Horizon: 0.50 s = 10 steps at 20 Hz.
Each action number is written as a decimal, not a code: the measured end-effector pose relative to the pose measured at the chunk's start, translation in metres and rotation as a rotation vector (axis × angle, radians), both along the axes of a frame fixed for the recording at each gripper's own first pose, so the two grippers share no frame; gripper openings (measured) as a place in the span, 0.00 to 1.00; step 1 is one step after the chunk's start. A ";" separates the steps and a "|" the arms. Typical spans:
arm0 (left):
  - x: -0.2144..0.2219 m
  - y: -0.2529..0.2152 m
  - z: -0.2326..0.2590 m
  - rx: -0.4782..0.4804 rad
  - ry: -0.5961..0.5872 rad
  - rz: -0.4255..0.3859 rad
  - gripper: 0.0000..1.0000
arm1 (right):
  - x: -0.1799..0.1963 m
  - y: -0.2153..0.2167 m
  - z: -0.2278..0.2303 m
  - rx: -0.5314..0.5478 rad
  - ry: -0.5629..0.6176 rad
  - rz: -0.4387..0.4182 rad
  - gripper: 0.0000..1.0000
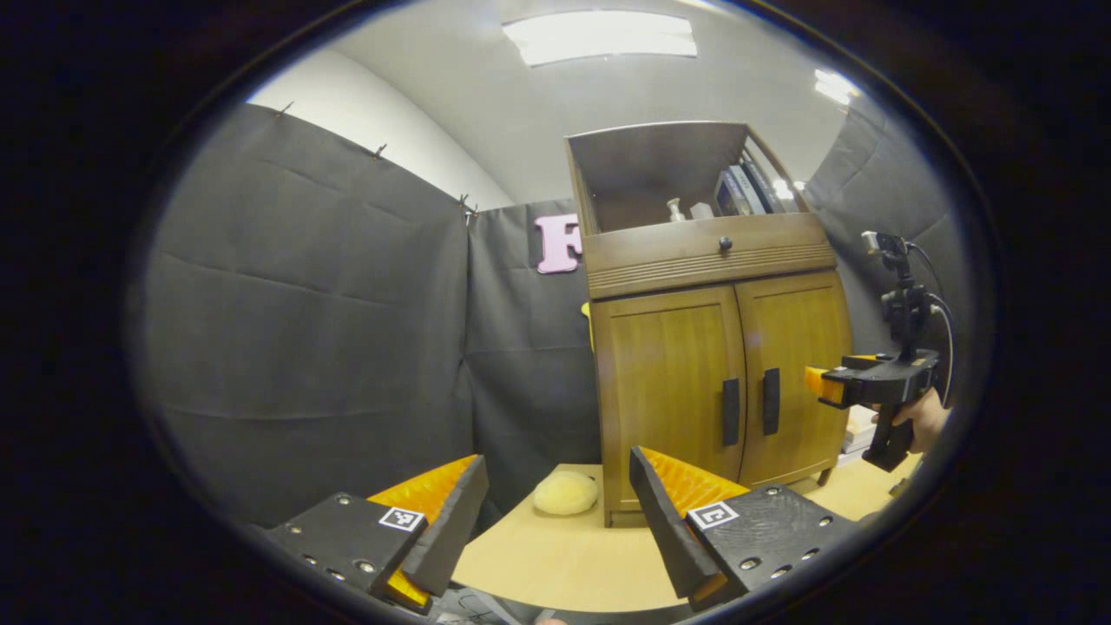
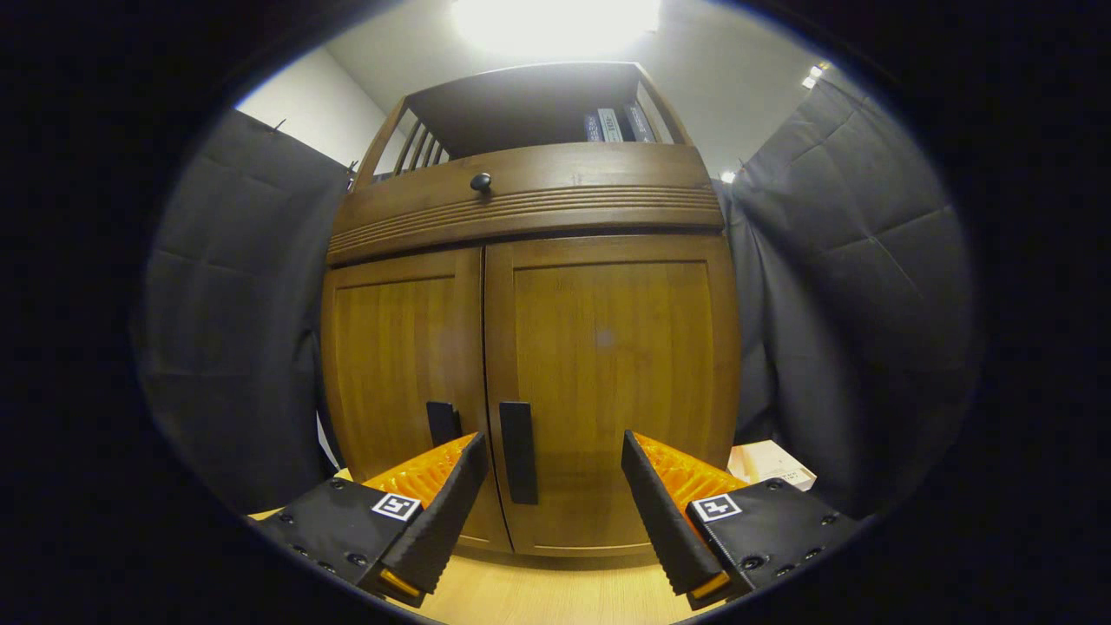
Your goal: Open the right door of the double-door shoe cabinet with the right hand, and open the left door with the left hand.
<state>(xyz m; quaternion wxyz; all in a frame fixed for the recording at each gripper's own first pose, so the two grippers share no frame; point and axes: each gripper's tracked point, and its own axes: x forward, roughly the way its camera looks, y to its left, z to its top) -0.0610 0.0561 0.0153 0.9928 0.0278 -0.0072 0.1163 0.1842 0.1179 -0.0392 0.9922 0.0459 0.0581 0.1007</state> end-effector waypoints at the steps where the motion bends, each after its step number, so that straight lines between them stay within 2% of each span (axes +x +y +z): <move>1: 0.000 0.005 -0.001 0.004 0.004 0.010 0.94 | 0.007 0.004 -0.003 0.002 0.004 0.002 0.98; 10: -0.022 0.028 0.000 0.032 0.024 0.095 0.95 | 0.062 0.044 -0.040 -0.015 0.055 0.023 0.95</move>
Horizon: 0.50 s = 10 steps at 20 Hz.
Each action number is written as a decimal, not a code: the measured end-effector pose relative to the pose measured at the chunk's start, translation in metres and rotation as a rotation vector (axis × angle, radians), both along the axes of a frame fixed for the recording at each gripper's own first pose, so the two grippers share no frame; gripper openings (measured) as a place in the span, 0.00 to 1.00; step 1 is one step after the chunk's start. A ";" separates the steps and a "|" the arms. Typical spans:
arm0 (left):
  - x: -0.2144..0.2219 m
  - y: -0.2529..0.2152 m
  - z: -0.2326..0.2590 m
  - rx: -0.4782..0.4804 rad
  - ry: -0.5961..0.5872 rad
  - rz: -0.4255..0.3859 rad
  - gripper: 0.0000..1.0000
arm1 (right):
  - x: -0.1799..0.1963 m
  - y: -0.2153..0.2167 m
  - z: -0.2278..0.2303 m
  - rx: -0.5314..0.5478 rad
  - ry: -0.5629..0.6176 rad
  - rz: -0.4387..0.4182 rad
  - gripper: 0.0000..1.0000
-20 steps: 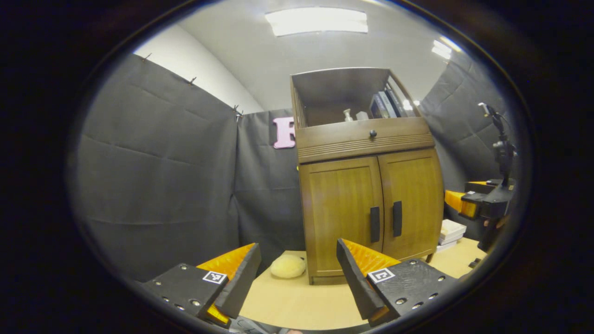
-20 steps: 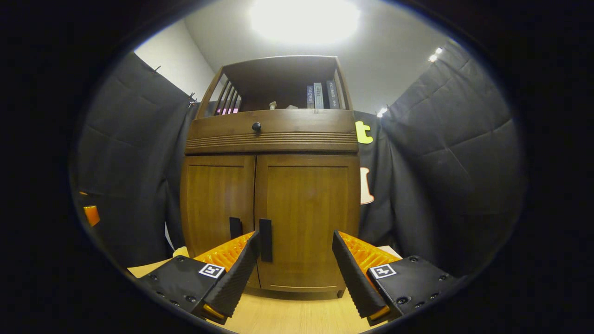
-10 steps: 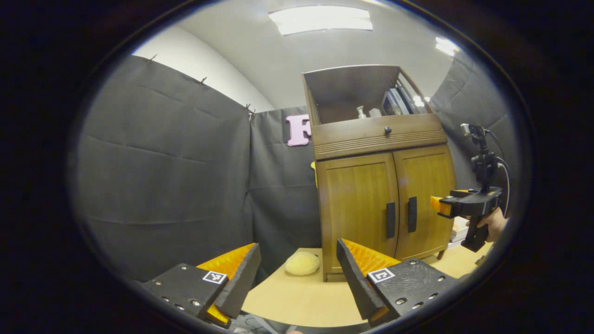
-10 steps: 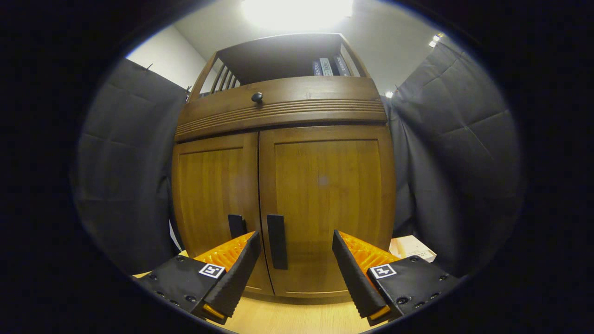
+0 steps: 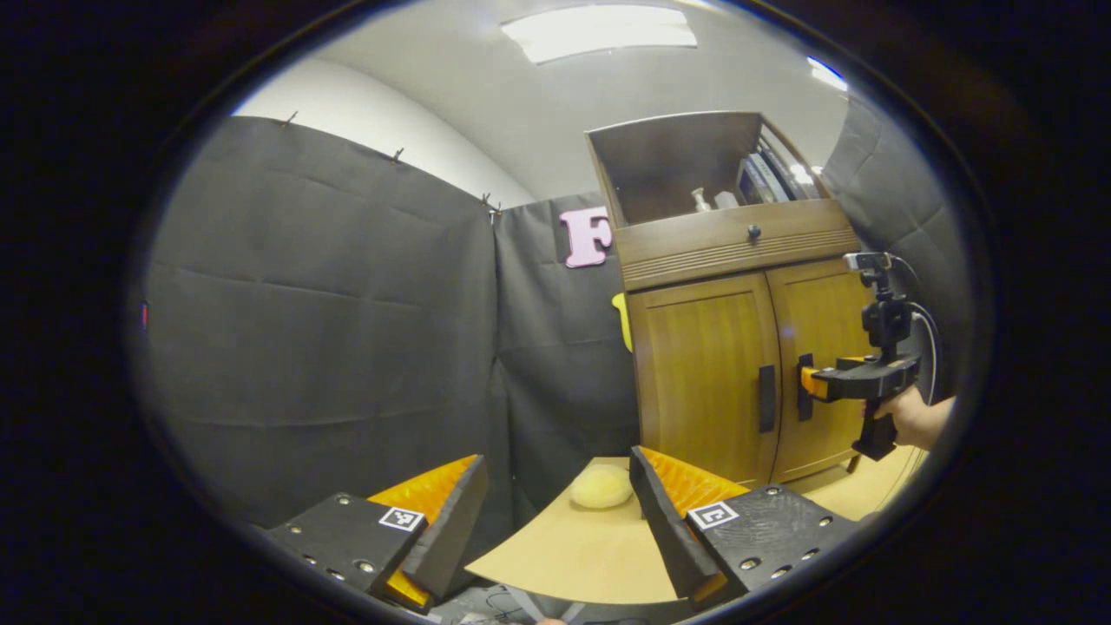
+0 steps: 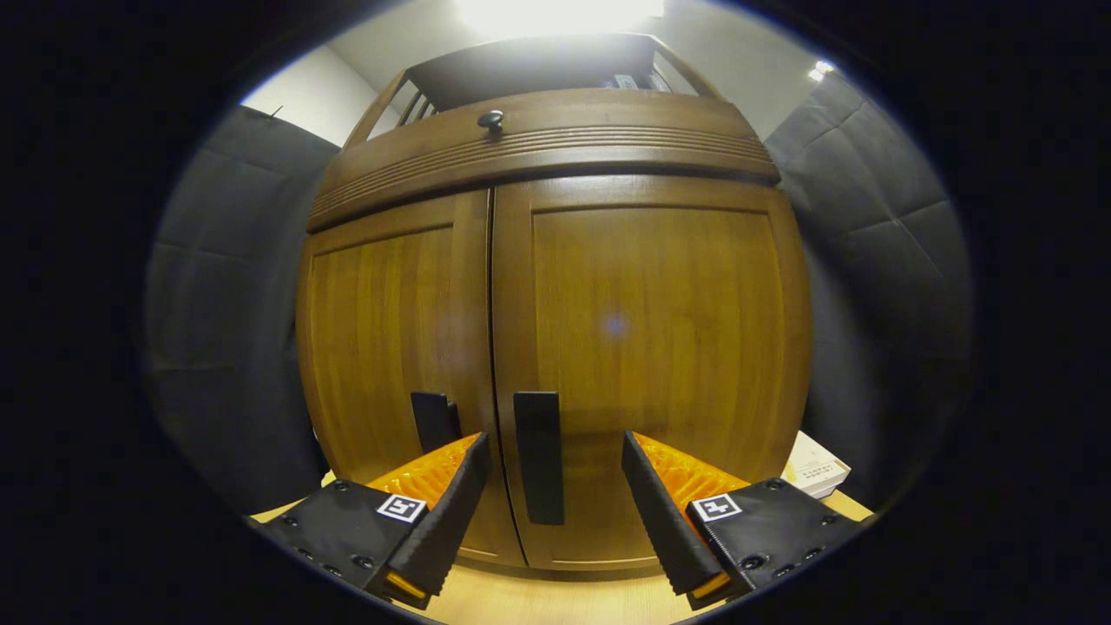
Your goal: Open the right door of the double-door shoe cabinet with the right hand, and open the left door with the left hand.
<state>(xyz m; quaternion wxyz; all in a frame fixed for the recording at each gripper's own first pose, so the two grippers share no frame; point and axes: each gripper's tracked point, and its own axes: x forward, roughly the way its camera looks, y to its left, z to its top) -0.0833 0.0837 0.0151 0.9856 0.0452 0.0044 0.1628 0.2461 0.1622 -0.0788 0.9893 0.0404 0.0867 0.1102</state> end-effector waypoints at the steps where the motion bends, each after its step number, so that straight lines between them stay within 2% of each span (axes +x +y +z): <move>1: -0.001 0.003 0.001 0.002 0.001 0.005 0.95 | 0.004 0.004 -0.006 -0.006 0.012 0.002 0.95; 3: 0.001 0.009 0.000 0.007 0.003 0.013 0.95 | 0.015 0.010 -0.014 -0.018 0.033 -0.006 0.93; 5: 0.001 0.011 0.001 0.012 0.002 0.020 0.95 | 0.019 0.014 -0.021 -0.009 0.057 -0.004 0.80; 6: -0.001 0.011 0.001 0.012 0.002 0.022 0.95 | 0.021 0.015 -0.024 -0.003 0.070 -0.005 0.80; 7: 0.000 0.012 0.000 0.011 0.002 0.024 0.95 | 0.024 0.013 -0.022 0.000 0.078 -0.015 0.75; 8: 0.000 0.012 0.000 0.010 0.002 0.026 0.95 | 0.028 0.014 -0.026 0.009 0.091 -0.017 0.66; 9: 0.001 0.013 0.001 0.008 0.002 0.027 0.95 | 0.026 0.016 -0.026 0.026 0.103 -0.010 0.51; 10: 0.000 0.012 0.000 0.007 0.001 0.028 0.95 | 0.034 0.017 -0.032 0.033 0.117 -0.014 0.48</move>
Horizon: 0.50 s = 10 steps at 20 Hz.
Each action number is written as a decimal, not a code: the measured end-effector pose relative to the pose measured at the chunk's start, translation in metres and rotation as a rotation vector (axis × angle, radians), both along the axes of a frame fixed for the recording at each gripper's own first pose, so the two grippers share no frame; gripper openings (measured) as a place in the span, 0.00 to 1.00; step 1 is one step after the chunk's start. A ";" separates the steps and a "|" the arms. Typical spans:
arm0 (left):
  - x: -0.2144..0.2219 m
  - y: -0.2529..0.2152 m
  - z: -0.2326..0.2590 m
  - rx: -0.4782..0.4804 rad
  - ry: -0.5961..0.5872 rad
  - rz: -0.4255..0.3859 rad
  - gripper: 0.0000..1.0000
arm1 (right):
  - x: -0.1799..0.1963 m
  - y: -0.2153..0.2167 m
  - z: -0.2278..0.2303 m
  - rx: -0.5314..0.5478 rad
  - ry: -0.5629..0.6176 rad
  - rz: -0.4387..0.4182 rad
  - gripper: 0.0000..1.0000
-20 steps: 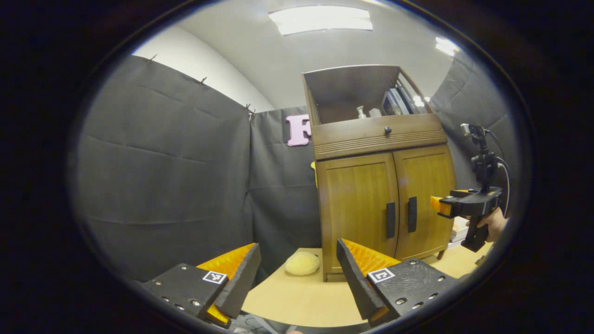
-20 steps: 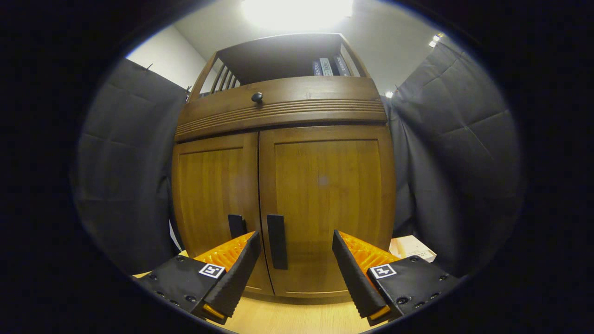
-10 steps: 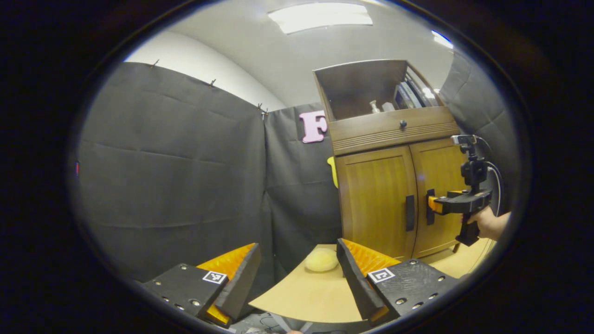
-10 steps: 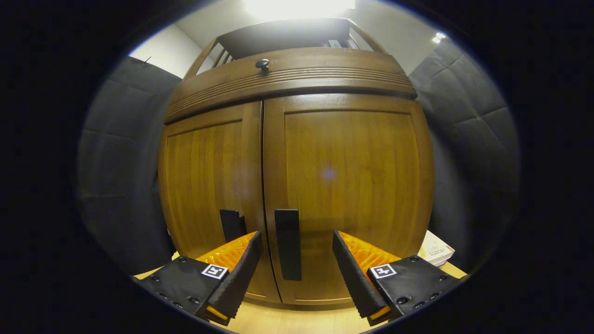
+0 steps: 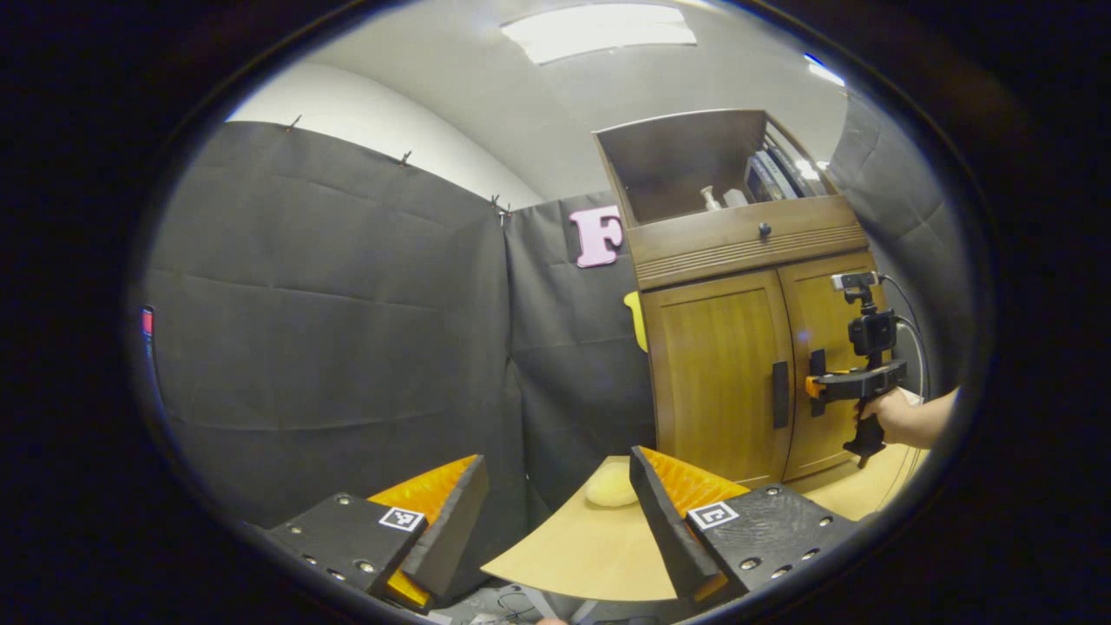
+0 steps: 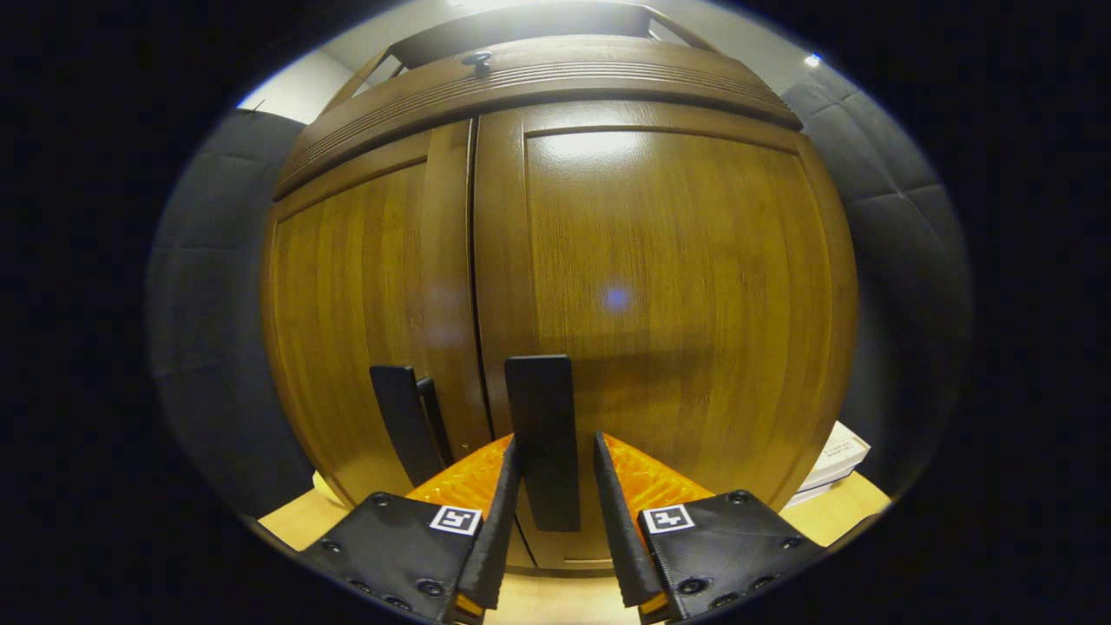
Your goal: Open the right door of the double-door shoe cabinet with the right hand, and open the left door with the left hand.
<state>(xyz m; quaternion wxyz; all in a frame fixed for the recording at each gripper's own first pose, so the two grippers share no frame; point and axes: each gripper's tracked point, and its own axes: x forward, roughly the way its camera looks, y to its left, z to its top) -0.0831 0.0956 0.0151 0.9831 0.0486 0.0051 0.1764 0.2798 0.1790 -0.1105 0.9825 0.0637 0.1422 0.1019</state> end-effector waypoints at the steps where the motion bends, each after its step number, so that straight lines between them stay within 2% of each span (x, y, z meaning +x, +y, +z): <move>1: 0.001 0.000 0.001 -0.001 -0.001 -0.001 0.95 | -0.003 0.002 0.000 0.013 0.008 0.007 0.47; 4: 0.002 -0.001 -0.001 -0.008 -0.005 -0.004 0.95 | -0.002 0.002 0.002 -0.034 0.006 0.023 0.27; 7: 0.006 -0.005 0.002 -0.013 -0.012 -0.019 0.95 | -0.010 0.002 0.003 -0.008 0.022 0.037 0.17; 10: 0.011 -0.013 0.002 -0.018 -0.024 -0.045 0.95 | -0.029 -0.003 0.006 -0.004 0.015 0.058 0.17</move>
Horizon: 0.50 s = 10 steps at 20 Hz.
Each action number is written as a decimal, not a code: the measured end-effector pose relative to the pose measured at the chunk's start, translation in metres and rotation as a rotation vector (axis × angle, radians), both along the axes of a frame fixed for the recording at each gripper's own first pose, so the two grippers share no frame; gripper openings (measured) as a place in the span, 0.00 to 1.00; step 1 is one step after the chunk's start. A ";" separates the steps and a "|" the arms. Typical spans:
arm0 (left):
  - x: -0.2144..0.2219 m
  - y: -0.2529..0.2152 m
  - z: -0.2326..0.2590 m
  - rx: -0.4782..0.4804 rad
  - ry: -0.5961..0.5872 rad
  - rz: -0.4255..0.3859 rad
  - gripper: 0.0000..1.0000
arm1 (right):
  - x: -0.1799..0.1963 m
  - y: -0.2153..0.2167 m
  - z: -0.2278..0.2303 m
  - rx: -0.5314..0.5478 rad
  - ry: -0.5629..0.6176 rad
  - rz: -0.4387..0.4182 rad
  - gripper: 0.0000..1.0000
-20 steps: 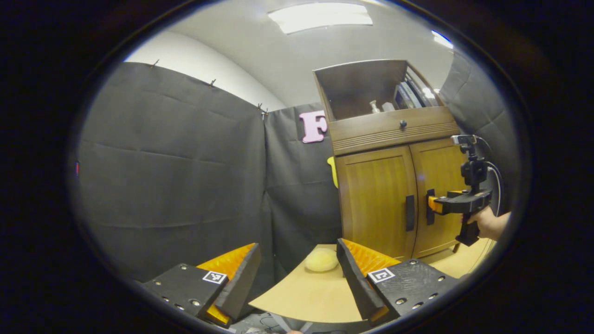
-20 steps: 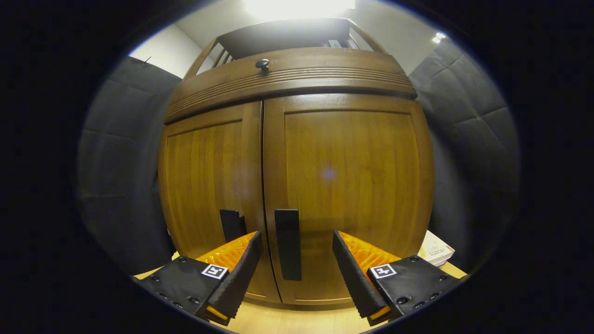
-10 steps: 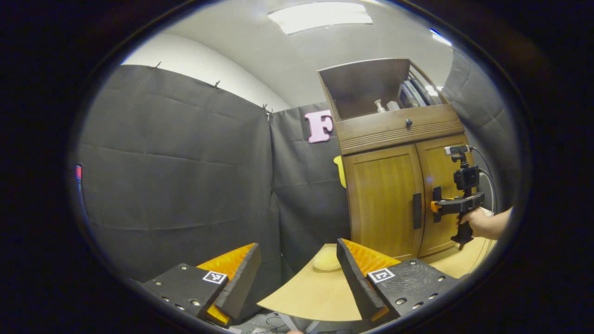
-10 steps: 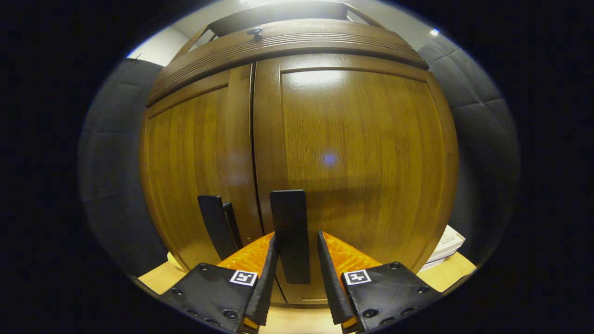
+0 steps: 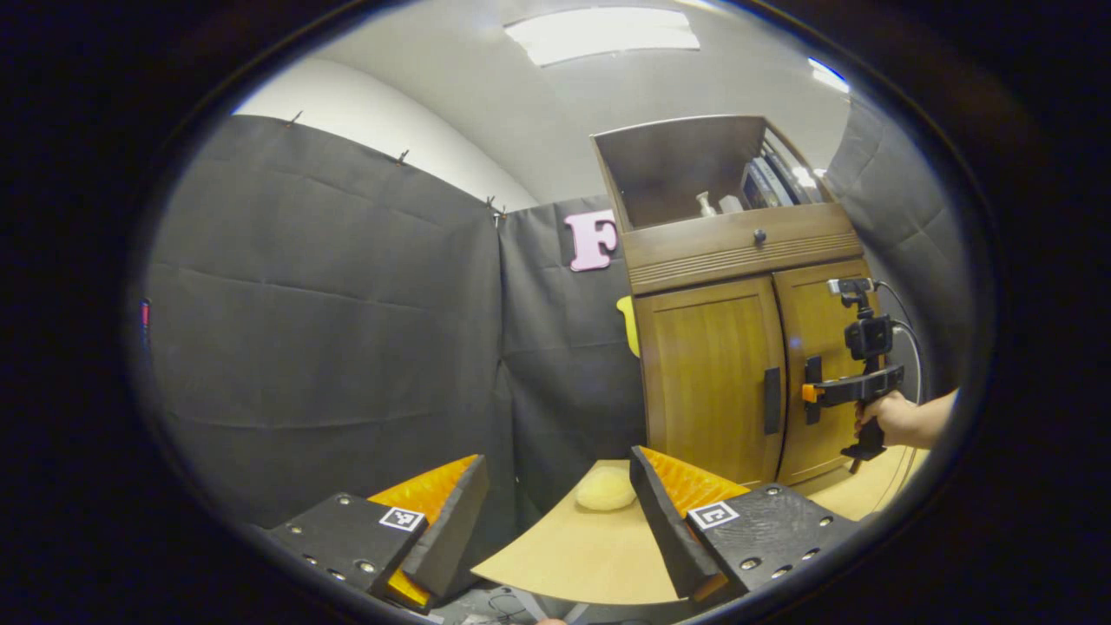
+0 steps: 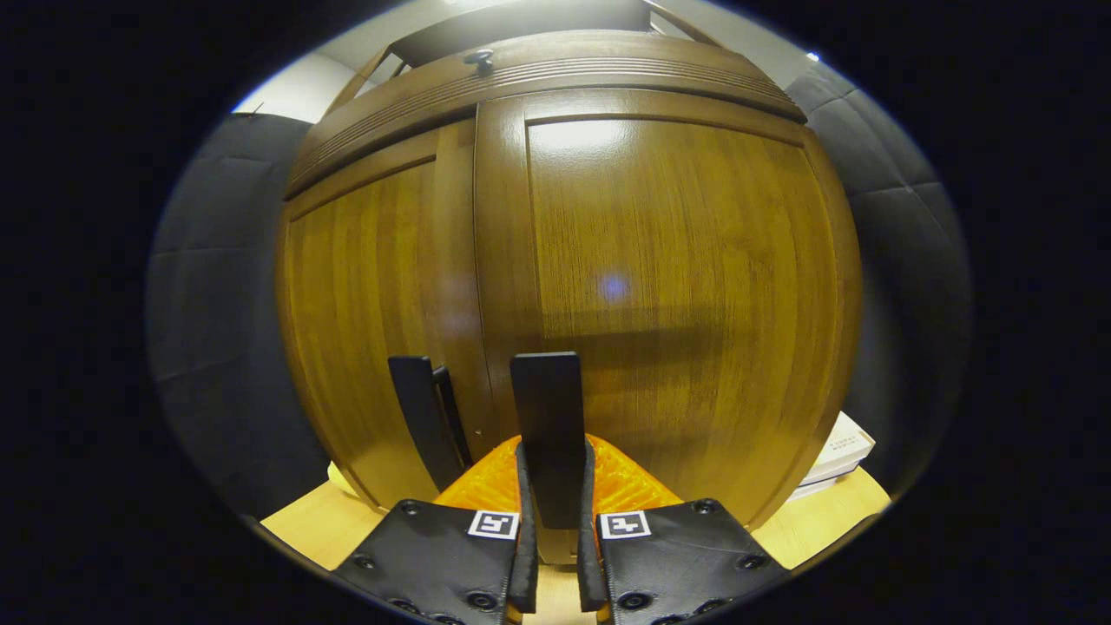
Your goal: Open the right door of the double-door shoe cabinet with the right hand, and open the left door with the left hand.
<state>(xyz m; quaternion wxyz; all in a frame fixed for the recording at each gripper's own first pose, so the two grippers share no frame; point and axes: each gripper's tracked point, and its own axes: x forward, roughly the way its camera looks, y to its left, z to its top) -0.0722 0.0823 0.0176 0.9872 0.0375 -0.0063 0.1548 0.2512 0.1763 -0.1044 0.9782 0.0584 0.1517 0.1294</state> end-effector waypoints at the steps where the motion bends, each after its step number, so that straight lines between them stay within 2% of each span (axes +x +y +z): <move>1: 0.004 -0.002 0.002 -0.002 -0.003 -0.011 0.95 | -0.006 -0.002 0.002 0.007 0.000 0.005 0.17; 5: 0.013 -0.017 0.001 -0.010 -0.014 -0.061 0.95 | -0.028 -0.011 0.008 0.021 0.002 0.023 0.20; 7: 0.018 -0.026 -0.001 -0.014 -0.017 -0.085 0.95 | -0.040 -0.016 0.010 0.023 0.003 0.029 0.17; 8: 0.020 -0.030 -0.001 -0.017 -0.018 -0.098 0.95 | -0.045 -0.019 0.010 0.023 0.005 0.033 0.20; 9: 0.023 -0.035 -0.001 -0.020 -0.019 -0.109 0.95 | -0.051 -0.023 0.011 0.022 0.005 0.036 0.17; 10: 0.027 -0.039 -0.001 -0.022 -0.020 -0.121 0.95 | -0.056 -0.027 0.012 0.023 0.006 0.039 0.20</move>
